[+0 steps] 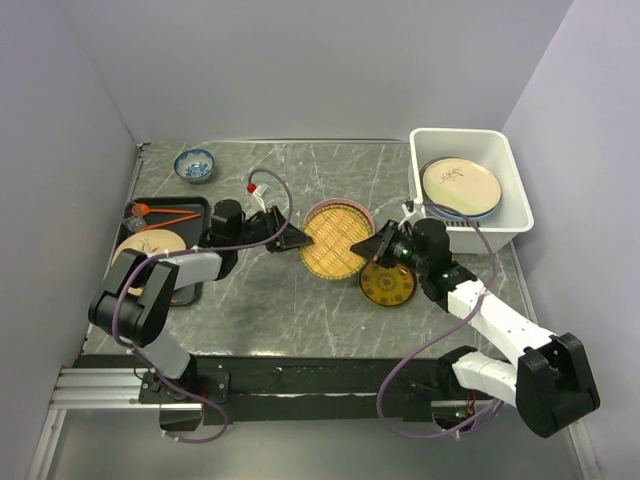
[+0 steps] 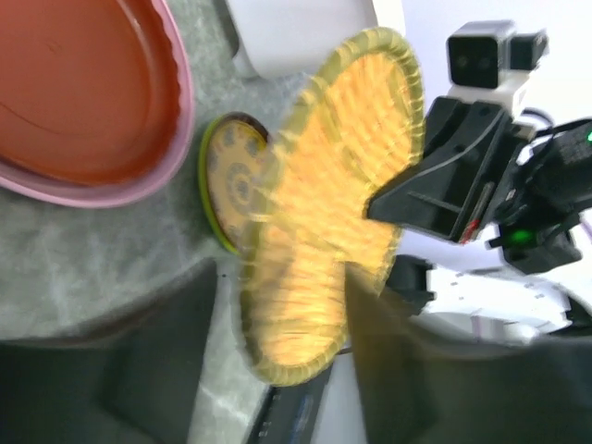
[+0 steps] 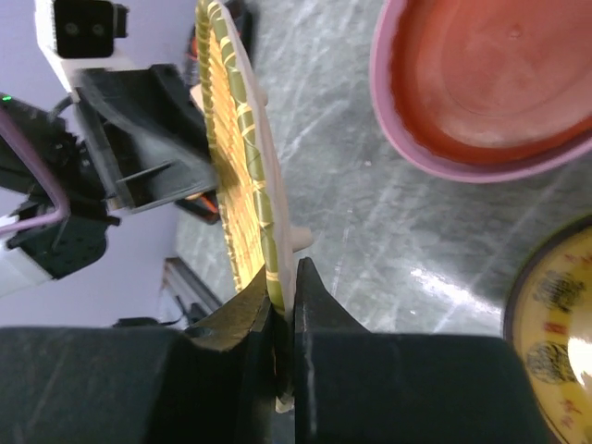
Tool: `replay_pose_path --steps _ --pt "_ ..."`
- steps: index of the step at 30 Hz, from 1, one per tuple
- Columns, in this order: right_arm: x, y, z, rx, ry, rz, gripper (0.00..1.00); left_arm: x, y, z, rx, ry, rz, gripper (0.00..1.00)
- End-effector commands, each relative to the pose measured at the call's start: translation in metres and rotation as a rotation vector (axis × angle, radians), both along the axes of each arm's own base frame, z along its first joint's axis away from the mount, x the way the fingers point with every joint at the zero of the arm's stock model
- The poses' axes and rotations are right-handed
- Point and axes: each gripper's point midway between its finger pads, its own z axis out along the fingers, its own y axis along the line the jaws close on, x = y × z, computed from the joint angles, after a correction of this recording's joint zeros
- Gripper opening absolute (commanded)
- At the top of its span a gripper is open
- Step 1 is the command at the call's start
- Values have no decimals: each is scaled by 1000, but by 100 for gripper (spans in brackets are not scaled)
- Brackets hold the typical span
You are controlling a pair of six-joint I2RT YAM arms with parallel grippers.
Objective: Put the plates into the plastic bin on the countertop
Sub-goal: Place the plate in the plastic bin.
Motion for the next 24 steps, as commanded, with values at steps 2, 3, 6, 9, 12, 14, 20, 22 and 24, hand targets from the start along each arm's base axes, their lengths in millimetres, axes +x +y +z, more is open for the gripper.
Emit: replay_pose_path --steps 2,3,6,9,12,14,20,22,24 --pt "-1 -8 -1 -40 -29 -34 0 7 -10 21 -14 -114 13 82" --pt "-1 -8 -1 -42 -31 -35 0 12 -7 14 22 -108 56 89" --pt "-1 -9 1 -49 -32 -34 0 16 2 9 82 -112 113 93" --pt "1 -7 4 -40 -40 -33 0 28 19 7 158 -110 251 95" --pt "5 -3 6 -28 -39 -19 0 33 36 3 236 -104 346 95" --pt "7 0 3 -25 -29 -10 0 42 49 0 292 -108 427 96" --pt "15 7 -1 -25 -15 9 0 52 92 -12 474 -60 633 98" --pt "19 10 -3 -25 -11 15 0 51 98 -13 497 -58 658 99" --pt "23 11 1 -20 -18 18 0 49 101 -13 510 -60 660 99"
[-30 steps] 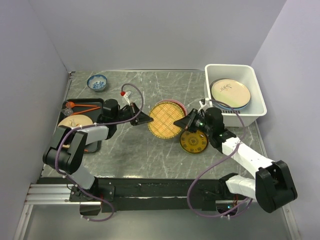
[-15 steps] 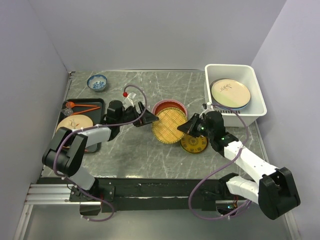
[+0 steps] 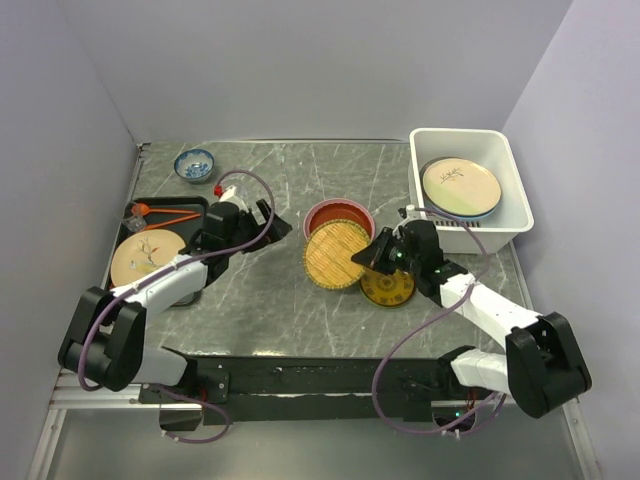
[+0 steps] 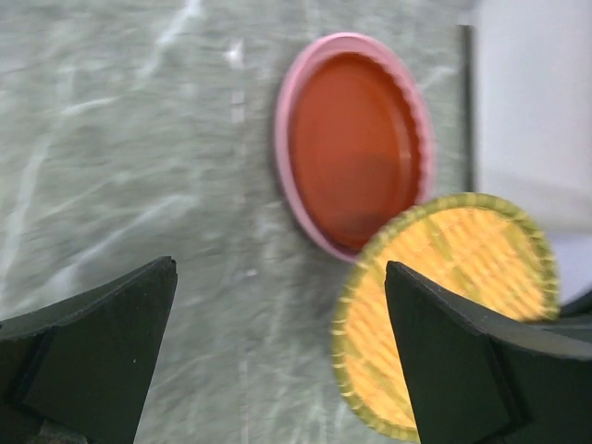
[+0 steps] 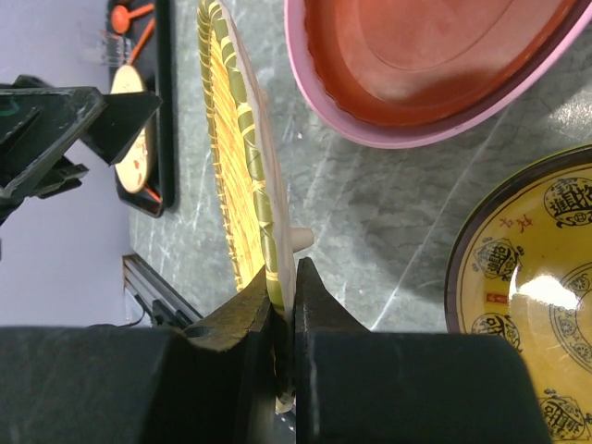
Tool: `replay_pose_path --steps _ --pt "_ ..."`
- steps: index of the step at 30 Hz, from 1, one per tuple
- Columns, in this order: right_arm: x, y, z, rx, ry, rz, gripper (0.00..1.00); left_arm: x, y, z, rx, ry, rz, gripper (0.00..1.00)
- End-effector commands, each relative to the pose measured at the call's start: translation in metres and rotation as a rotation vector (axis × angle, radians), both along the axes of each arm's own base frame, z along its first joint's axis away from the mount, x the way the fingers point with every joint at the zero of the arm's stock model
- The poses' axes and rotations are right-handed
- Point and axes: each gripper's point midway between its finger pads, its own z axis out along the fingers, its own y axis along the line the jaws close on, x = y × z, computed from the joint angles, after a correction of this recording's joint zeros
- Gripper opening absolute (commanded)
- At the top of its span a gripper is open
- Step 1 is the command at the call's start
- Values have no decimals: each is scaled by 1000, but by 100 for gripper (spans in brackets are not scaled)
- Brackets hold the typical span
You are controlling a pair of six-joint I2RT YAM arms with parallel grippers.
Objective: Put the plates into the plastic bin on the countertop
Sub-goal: Place the plate in the plastic bin.
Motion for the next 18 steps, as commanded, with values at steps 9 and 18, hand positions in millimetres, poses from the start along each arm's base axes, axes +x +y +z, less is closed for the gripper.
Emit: replay_pose_path --steps 9,18 --pt "25 17 49 69 -137 34 0 12 15 -2 83 -14 66 99" --pt "21 9 66 45 -151 9 0 19 -2 -19 34 16 25 99"
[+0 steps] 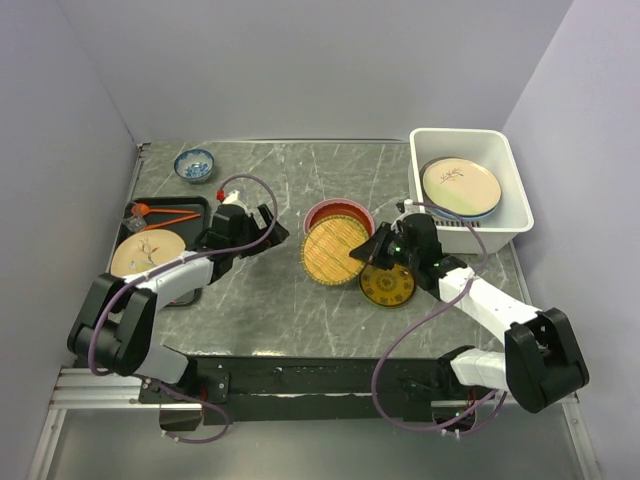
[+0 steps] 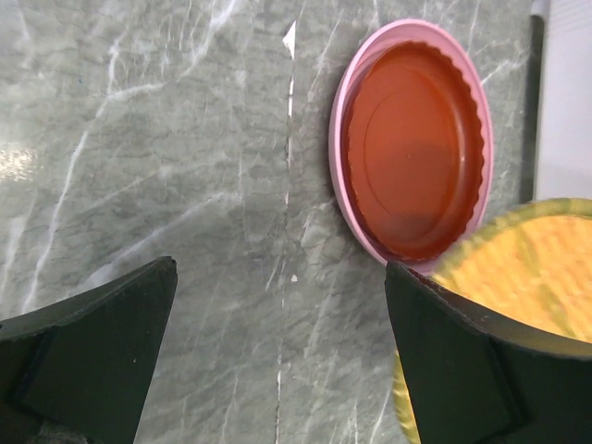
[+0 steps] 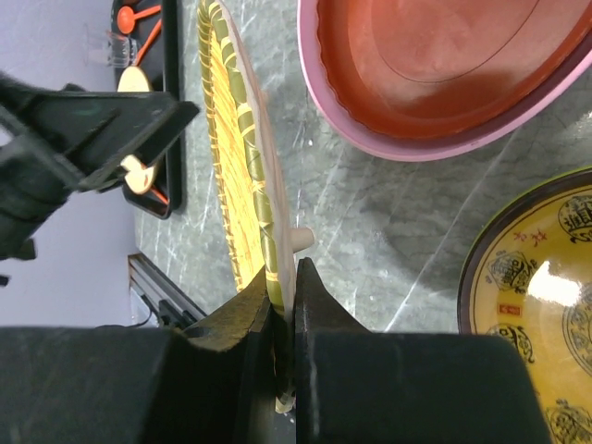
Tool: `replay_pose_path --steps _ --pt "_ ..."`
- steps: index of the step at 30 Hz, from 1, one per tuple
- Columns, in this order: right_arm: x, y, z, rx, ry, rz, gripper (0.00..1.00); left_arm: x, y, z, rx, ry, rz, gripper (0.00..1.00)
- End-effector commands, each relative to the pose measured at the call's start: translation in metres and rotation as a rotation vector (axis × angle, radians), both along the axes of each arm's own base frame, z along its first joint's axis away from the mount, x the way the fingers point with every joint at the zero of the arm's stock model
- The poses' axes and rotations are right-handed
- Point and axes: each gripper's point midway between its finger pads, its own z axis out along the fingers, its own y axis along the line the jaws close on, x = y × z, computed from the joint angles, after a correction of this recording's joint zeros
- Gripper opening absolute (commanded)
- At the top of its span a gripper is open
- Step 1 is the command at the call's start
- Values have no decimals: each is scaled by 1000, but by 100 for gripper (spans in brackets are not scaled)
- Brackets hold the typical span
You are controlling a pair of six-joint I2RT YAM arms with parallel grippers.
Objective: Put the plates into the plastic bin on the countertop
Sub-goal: Place the plate in the plastic bin.
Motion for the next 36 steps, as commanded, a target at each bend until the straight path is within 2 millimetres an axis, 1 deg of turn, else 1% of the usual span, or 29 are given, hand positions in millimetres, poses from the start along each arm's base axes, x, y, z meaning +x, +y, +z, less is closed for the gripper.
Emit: replay_pose_path --steps 1,5,8,13,17,18,20,21,24,25,27,28,30,31,34,36 --pt "12 3 63 42 -165 -6 0 14 -16 14 -58 -44 -31 99" --pt "12 -5 74 32 -182 -38 0 13 -20 5 -62 -26 -51 99" --pt "14 -8 83 32 -201 -45 0 10 -20 1 -56 -15 -55 99" --pt "20 -13 84 23 -196 -63 0 5 -15 -2 -40 -9 -47 99" --pt "29 -21 91 20 -215 -77 0 -1 -12 0 -32 -12 -50 99" --pt "34 -28 92 19 -213 -95 0 -3 -11 -1 -27 -9 -50 99" --pt "38 -36 97 27 -225 -100 0 -5 -8 0 -23 -14 -47 99" --pt "44 -47 99 28 -227 -127 0 -8 -7 -2 -20 -7 -43 99" --pt "50 -62 106 35 -242 -145 0 -12 -5 -3 -20 -4 -42 99" --pt "56 -74 109 34 -250 -176 0 -12 -5 -2 -23 -5 -41 99" --pt "60 -84 114 34 -264 -188 0 -15 -5 -6 -23 3 -41 99" --pt "64 -95 115 34 -265 -215 0 -17 -6 -6 -26 6 -42 99" --pt "67 -105 120 44 -270 -231 0 -19 -7 -8 -33 10 -46 99" --pt "71 -117 122 47 -271 -264 0 -20 -10 -9 -35 11 -51 99" --pt "77 -128 135 61 -291 -282 0 -21 -18 -8 -42 8 -74 99" --pt "82 -139 138 59 -295 -308 0 -18 -25 -9 -38 10 -89 99"
